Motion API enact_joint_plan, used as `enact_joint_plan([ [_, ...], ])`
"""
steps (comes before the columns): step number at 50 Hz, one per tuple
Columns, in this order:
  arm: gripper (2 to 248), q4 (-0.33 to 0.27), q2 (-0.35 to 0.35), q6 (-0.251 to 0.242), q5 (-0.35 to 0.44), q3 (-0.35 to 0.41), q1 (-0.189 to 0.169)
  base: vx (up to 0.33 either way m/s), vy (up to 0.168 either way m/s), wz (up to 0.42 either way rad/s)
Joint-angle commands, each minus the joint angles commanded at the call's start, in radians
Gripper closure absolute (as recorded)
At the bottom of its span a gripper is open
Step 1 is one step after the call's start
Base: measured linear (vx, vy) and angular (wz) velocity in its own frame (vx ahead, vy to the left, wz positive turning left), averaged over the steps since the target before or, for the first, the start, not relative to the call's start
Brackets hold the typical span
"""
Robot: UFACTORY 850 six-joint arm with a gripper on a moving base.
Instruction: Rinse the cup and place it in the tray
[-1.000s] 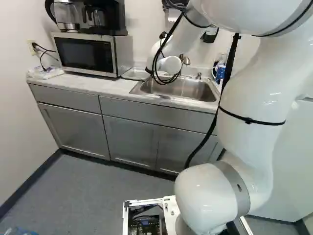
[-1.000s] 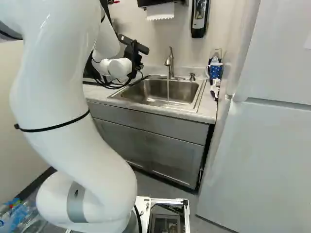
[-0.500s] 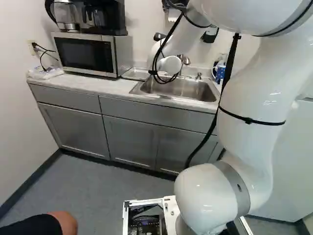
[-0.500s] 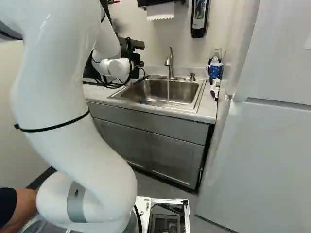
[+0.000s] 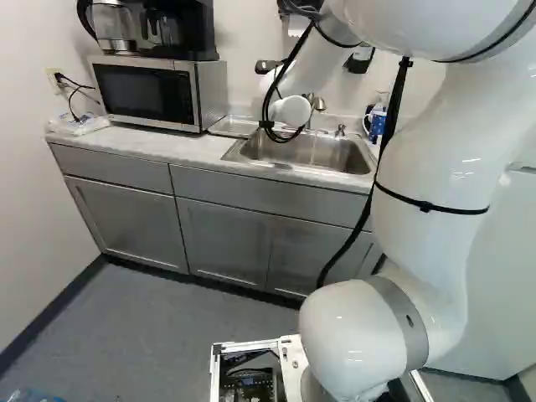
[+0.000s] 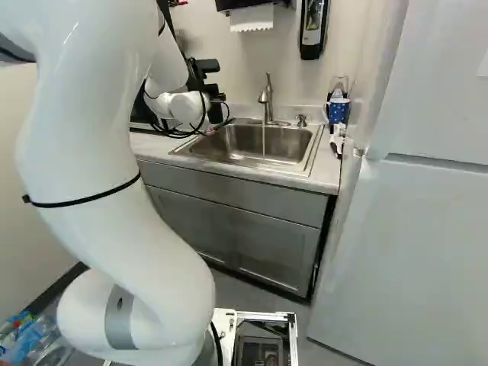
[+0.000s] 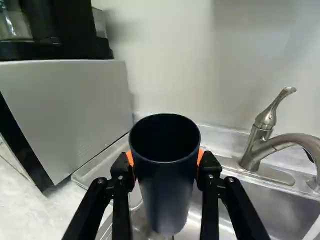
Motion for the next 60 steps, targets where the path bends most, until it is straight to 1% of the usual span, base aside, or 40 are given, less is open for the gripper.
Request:
enact_joint_plan([
  [20, 125, 0.0, 0.0, 0.0, 0.0, 0.0, 0.0, 0.0, 0.0, 0.0],
  [26, 125, 0.0, -0.01, 0.0, 0.0, -0.011, 0.009, 0.0, 0.0, 0.0],
  [43, 125, 0.0, -0.073, 0.0, 0.0, -0.081, 0.045, 0.0, 0.0, 0.0],
  [60, 125, 0.0, -0.15, 0.0, 0.0, -0.17, 0.075, 0.0, 0.0, 0.0],
])
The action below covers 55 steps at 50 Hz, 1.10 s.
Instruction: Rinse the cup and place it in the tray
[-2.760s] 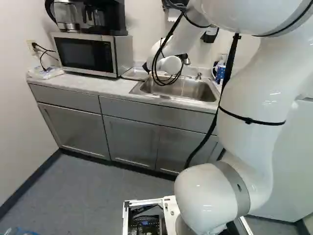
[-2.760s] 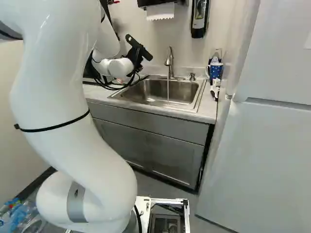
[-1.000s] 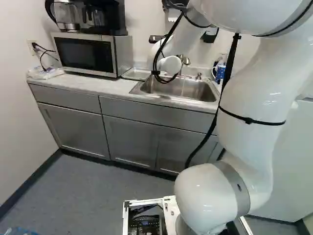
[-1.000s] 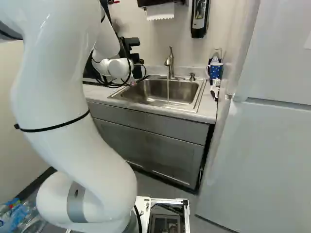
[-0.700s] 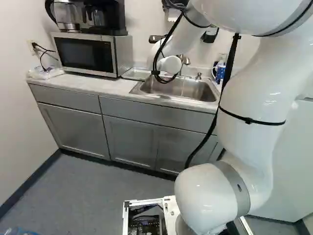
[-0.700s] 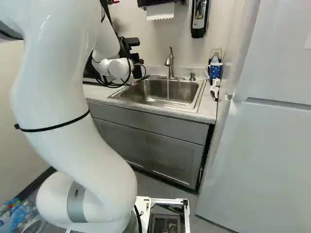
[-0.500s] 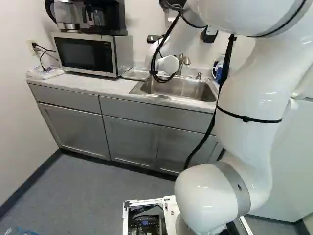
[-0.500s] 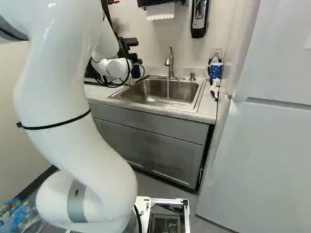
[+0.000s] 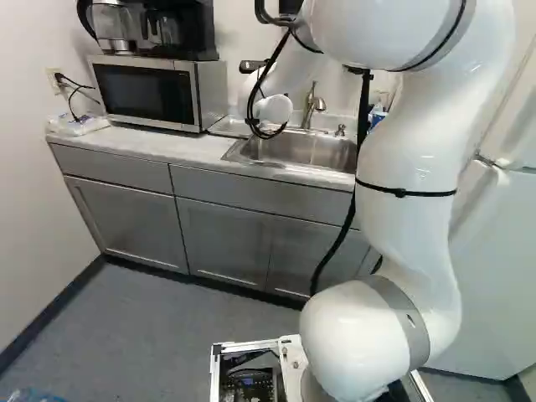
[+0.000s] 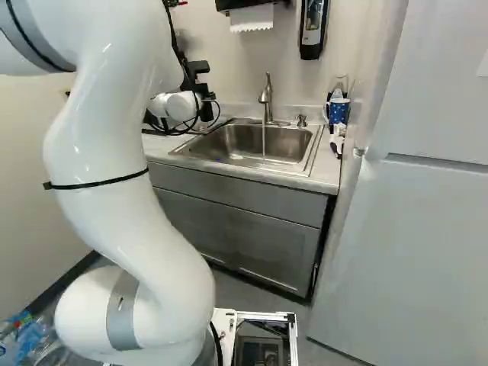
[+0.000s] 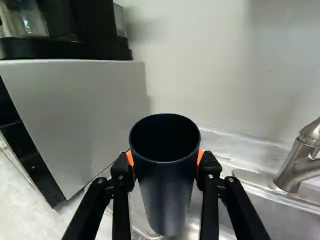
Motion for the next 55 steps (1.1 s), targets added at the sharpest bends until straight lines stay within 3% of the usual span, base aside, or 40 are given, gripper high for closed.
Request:
enact_joint_plan([
  [36, 125, 0.0, -0.196, 0.0, 0.0, -0.207, 0.045, 0.0, 0.0, 0.0],
  [55, 125, 0.0, -0.227, 0.0, 0.0, -0.206, 0.046, 0.0, 0.0, 0.0],
])
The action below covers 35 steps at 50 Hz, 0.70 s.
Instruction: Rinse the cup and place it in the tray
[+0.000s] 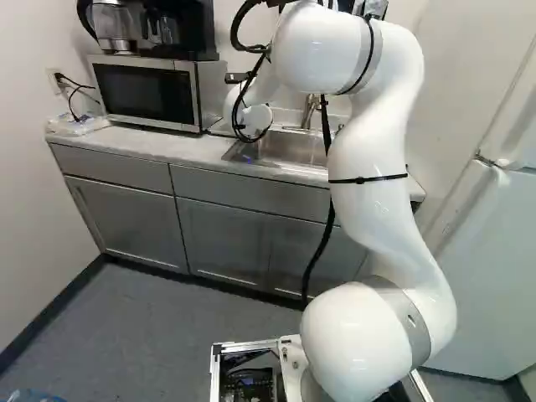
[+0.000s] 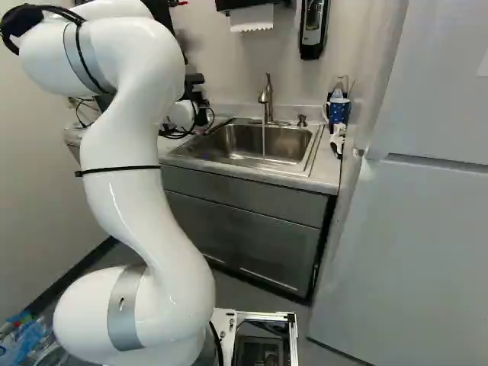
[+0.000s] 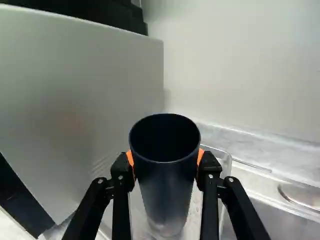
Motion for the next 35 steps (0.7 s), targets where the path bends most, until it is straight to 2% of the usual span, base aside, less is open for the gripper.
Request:
enact_joint_plan([
  [35, 125, 0.0, -0.011, 0.0, 0.0, 0.006, 0.0, 0.0, 0.0, 0.0],
])
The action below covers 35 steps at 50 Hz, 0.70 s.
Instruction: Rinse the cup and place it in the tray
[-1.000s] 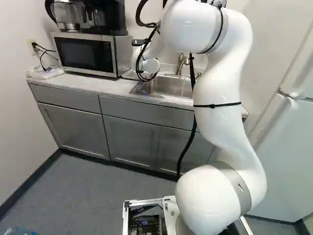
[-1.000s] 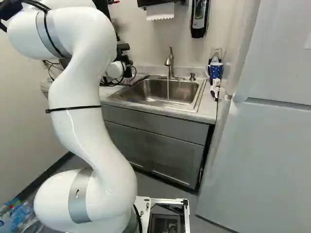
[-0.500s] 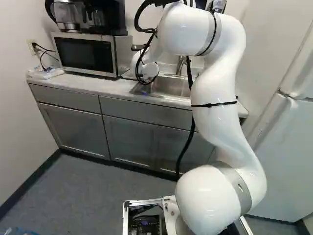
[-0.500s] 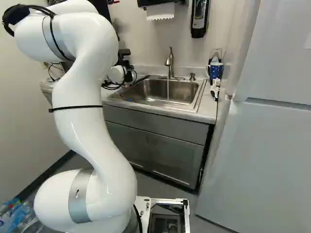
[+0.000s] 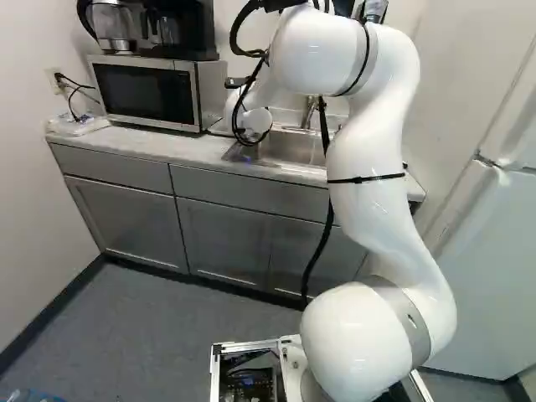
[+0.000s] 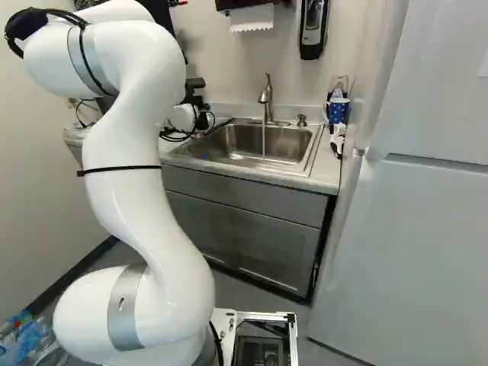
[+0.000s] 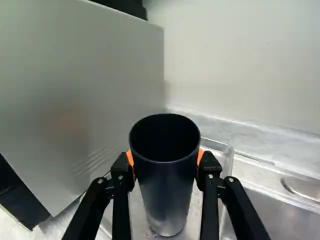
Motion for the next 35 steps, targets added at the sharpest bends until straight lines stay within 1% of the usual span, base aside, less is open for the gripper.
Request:
enact_joint_plan([
  [35, 125, 0.0, 0.0, 0.0, -0.019, 0.0, 0.0, 0.0, 0.0, 0.0],
])
